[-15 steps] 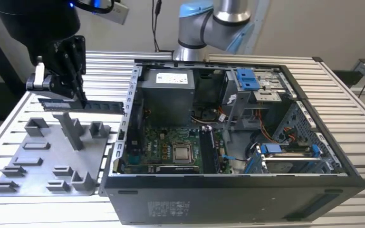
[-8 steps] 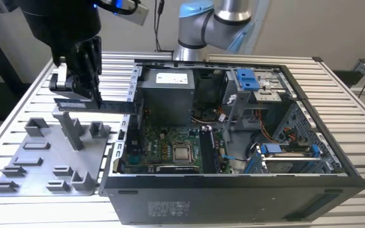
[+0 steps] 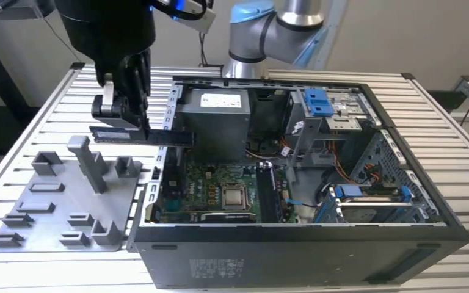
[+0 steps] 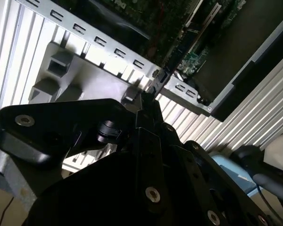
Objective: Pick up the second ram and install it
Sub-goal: 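Pick up the second ram and move it above second insertion slot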
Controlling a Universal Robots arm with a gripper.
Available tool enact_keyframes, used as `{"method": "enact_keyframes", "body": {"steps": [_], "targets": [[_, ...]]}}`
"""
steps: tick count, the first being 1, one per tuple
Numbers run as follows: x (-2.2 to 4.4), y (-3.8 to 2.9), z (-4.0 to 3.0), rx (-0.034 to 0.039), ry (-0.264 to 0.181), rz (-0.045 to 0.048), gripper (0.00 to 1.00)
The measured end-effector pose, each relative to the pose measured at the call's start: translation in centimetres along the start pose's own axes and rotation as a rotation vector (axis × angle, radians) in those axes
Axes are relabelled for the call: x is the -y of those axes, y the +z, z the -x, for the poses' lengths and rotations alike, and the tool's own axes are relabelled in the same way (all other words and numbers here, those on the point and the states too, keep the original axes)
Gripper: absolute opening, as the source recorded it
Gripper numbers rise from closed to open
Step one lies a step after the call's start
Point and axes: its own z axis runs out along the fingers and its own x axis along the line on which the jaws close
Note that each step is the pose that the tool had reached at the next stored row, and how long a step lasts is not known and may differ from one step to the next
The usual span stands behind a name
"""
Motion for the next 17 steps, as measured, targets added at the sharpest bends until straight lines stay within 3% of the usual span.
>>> {"method": "enact_keyframes", "body": {"steps": [17], "targets": [[5.4, 0.0, 0.21, -0.0002, 0.0, 0.0047, 0.14]]}}
